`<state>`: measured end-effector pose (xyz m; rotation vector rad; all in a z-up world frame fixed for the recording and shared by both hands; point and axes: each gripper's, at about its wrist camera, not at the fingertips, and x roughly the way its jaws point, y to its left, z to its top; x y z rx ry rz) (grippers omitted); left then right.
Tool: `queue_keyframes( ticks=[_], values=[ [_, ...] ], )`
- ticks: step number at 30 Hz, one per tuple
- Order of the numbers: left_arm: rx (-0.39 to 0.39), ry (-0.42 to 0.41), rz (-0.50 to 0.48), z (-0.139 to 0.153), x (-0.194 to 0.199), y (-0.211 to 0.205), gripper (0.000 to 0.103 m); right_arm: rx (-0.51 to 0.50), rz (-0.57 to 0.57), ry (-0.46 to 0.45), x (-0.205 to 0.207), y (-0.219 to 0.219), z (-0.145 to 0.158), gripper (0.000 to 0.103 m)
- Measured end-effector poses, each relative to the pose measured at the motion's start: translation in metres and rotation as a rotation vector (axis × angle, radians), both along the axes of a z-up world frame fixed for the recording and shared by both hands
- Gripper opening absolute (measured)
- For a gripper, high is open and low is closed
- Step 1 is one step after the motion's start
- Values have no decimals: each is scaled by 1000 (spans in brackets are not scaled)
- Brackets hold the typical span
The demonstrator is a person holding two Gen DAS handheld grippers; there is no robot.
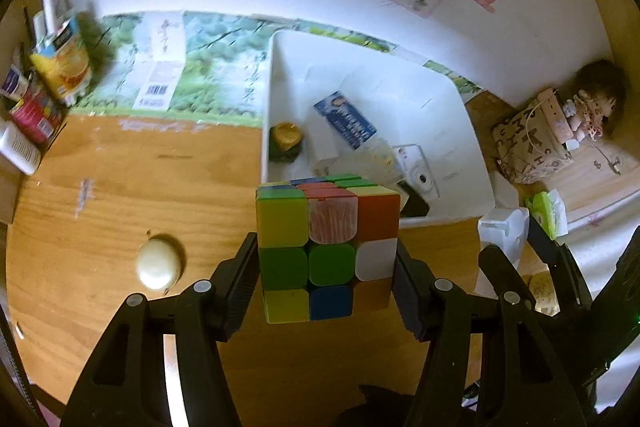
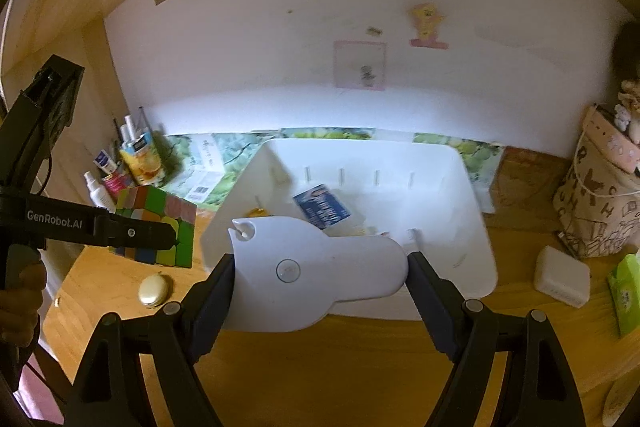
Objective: Organize rigid objects
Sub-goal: 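Carry the Rubik's cube and white plastic piece over the white bin with both tools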
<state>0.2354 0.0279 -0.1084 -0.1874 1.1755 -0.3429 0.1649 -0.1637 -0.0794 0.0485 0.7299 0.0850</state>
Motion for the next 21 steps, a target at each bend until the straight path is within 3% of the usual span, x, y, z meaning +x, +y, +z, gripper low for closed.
queue_keyframes(
  ticks=[12, 21],
  values=[
    [11, -156, -25, 1, 10, -45, 64, 28, -40, 9, 20, -42, -22, 84],
    [24, -224, 51, -4, 23, -66, 64, 93, -26, 30, 37, -56, -44, 84]
  ],
)
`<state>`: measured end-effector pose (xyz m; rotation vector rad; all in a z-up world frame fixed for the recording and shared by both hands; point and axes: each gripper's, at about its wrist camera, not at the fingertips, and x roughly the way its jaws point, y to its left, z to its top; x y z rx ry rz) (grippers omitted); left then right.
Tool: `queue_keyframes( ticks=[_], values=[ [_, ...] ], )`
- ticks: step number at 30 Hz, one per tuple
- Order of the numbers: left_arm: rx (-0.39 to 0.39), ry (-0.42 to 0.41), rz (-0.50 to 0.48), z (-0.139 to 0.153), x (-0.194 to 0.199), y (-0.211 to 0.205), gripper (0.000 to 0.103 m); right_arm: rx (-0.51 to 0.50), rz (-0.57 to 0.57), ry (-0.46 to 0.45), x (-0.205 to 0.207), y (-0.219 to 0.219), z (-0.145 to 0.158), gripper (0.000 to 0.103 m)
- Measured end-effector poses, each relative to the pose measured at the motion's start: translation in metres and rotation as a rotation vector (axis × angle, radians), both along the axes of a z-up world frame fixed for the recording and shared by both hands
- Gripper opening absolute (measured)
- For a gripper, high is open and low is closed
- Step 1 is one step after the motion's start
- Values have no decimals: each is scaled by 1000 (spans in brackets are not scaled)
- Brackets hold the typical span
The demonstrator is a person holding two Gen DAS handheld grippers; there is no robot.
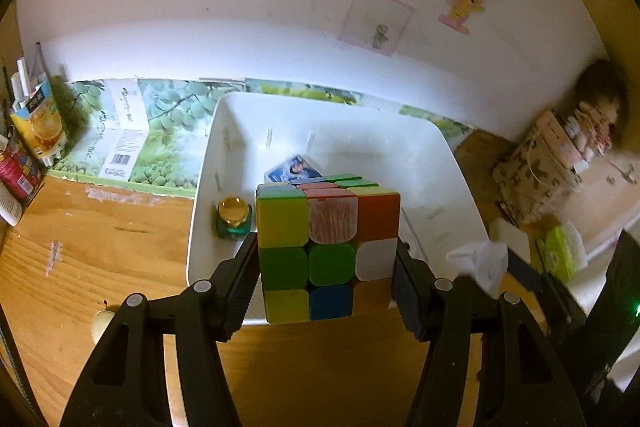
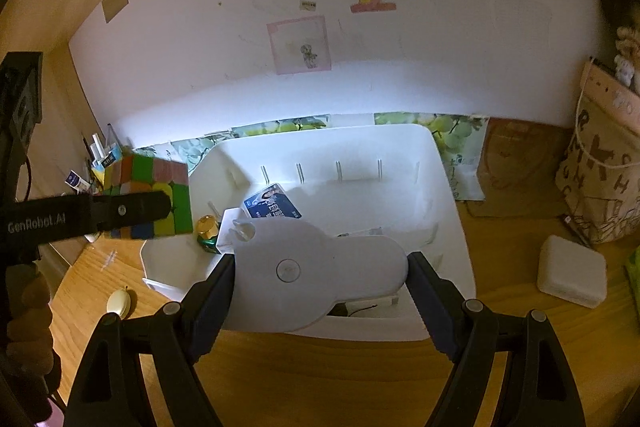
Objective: Organize rigid objects
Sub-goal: 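Carry the Rubik's cube and white plastic piece over the white bin with both tools, then lower the cube and white piece into the bin and open both tools, then withdraw both open tools from the bin back over the desk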
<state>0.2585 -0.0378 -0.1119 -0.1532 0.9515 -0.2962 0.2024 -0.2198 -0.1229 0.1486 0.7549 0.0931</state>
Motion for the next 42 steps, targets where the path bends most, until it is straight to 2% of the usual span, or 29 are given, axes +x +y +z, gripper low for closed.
queue_keyframes(
  ticks=[5, 11, 16, 22, 42],
  values=[
    [47, -15, 22, -2, 6, -7, 64, 17, 14, 39, 11, 0, -12, 84],
    [78, -107, 51, 7, 6, -10, 65, 28, 14, 86, 21, 1, -25, 84],
    [99, -70, 51, 2, 10, -13, 68, 30, -3, 101, 22, -1, -28, 85],
    [106, -74, 53, 4, 8, -14, 72, 29, -8, 87, 19, -2, -24, 86],
    [110, -174, 120, 43, -26, 17, 73, 4, -1, -11, -9, 10, 15, 86]
  ],
)
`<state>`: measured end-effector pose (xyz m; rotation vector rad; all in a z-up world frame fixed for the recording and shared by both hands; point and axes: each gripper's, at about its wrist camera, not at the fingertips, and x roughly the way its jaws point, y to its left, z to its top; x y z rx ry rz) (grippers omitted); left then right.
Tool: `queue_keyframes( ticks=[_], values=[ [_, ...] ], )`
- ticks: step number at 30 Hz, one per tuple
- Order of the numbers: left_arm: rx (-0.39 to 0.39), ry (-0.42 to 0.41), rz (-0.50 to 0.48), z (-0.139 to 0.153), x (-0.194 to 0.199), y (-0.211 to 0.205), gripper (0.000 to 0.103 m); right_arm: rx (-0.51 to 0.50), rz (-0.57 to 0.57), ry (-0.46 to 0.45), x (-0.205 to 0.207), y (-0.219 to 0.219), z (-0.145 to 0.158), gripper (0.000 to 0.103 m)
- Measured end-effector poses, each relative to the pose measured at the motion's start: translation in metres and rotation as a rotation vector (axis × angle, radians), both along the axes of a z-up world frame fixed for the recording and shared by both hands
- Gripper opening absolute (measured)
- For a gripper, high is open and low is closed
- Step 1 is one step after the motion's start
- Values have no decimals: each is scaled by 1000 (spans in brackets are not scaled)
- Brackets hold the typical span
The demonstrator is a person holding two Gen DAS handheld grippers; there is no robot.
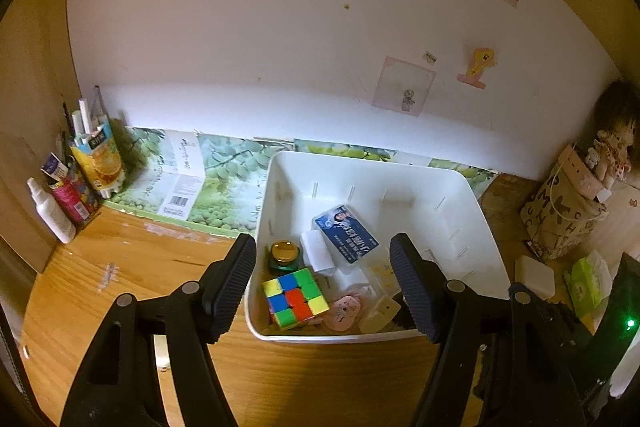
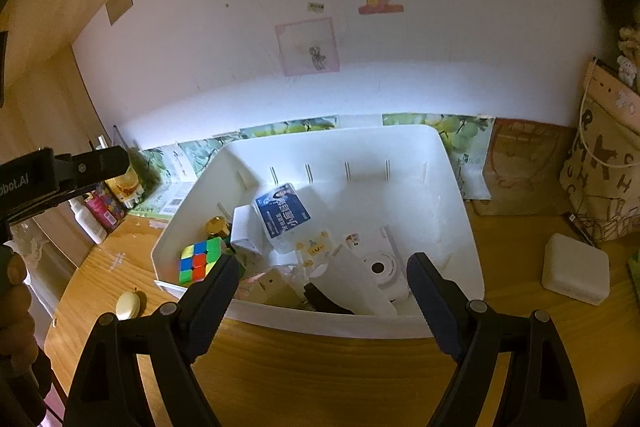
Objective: Organize rigid objects
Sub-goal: 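Withdraw both open tools from the bin back over the desk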
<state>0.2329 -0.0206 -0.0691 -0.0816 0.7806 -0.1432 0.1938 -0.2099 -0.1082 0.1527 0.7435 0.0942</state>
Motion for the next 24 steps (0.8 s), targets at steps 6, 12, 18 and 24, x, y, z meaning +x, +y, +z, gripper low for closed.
queue_keyframes(
  ticks=[6, 12, 18, 24],
  values=[
    [10, -26, 21, 9, -12, 14, 73, 5, -5, -31, -11, 7, 11, 86],
    [16, -20, 59, 12, -16, 32, 73, 21, -43, -53, -24, 10, 20, 86],
    [42, -16, 58, 17, -19, 47, 73, 38, -91, -60, -35, 17, 25, 86],
    [57, 14, 38, 15, -17, 65, 73, 54, -95, -33, -43, 36, 21, 86]
  ],
)
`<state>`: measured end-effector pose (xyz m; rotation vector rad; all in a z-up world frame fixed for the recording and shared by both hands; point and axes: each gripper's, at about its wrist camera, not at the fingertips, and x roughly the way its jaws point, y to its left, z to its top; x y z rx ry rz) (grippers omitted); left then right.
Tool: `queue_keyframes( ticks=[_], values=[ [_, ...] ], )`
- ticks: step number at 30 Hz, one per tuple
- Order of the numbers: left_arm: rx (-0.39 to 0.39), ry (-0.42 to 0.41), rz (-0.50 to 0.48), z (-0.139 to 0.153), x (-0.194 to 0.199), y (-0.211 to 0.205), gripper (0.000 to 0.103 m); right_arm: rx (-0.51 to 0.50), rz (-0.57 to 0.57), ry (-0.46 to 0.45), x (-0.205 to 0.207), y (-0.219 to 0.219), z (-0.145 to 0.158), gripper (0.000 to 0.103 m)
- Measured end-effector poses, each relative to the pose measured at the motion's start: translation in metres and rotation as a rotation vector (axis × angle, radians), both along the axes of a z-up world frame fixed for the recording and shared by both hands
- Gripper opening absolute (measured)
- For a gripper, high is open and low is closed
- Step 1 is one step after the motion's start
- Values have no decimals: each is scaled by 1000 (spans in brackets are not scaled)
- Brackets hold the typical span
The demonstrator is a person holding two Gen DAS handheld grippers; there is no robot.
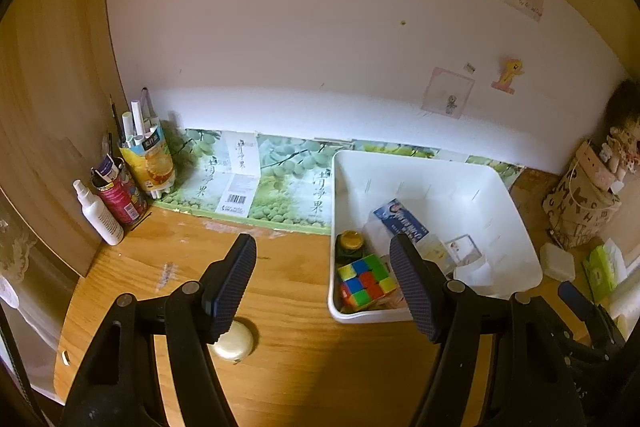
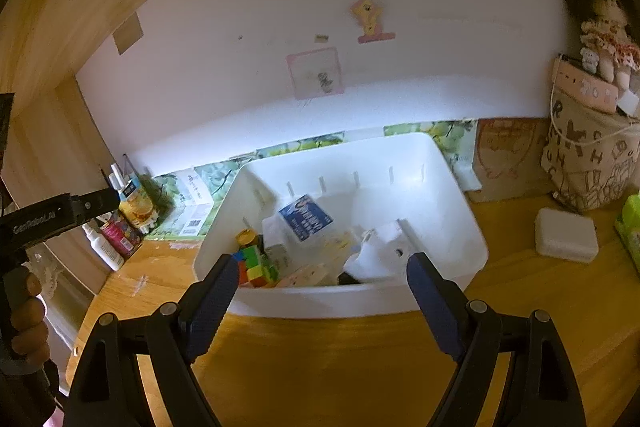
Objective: Organize rigid objects
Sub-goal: 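Withdraw both open tools from the bin back over the desk, then move the left tool to the round cream disc and close on it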
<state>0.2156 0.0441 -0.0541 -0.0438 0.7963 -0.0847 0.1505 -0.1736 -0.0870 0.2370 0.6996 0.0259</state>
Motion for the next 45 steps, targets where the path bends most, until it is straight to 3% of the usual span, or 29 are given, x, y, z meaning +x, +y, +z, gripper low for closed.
queue_keyframes(
  ticks=[25, 32, 42, 45],
  values=[
    [58, 163, -131, -28, 17, 59, 76, 42, -80, 134, -12, 69, -42, 86],
    [36, 263, -184, -47, 26, 72, 76, 47, -111, 148, -19, 87, -50, 86],
    [-79, 462, -261, -80, 43, 81, 83, 47, -145, 169, -29, 107, -59, 86],
    [-81, 518, -259, -92, 47, 82, 83, 44, -166, 177, -32, 110, -62, 86]
  ],
)
